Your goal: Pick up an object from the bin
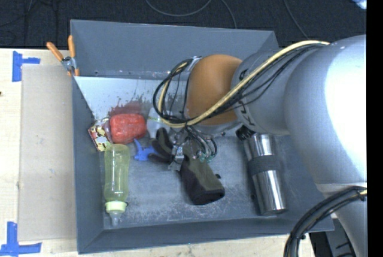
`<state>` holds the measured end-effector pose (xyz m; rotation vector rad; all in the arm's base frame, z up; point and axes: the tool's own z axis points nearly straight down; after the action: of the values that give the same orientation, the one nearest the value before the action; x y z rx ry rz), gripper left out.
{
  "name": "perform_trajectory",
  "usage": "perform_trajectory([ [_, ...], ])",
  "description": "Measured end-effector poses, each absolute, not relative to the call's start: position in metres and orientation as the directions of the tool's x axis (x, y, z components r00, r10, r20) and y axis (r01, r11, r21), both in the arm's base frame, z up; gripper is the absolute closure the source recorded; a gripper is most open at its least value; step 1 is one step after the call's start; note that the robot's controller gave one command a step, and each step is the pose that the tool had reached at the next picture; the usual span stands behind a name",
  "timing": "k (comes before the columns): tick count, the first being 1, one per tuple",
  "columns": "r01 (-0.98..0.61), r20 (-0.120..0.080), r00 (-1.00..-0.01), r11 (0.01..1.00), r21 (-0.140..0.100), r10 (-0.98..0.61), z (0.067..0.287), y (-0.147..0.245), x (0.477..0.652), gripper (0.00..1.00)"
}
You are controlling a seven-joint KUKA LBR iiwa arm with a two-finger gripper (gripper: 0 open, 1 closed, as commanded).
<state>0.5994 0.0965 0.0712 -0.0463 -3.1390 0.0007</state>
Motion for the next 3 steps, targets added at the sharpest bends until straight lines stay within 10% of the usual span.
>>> perform_trajectory([
  [3,0.028,0.002,-1.000,1.000,-0.001,0.028,0.0712,0.0965,0.5994,1.00],
])
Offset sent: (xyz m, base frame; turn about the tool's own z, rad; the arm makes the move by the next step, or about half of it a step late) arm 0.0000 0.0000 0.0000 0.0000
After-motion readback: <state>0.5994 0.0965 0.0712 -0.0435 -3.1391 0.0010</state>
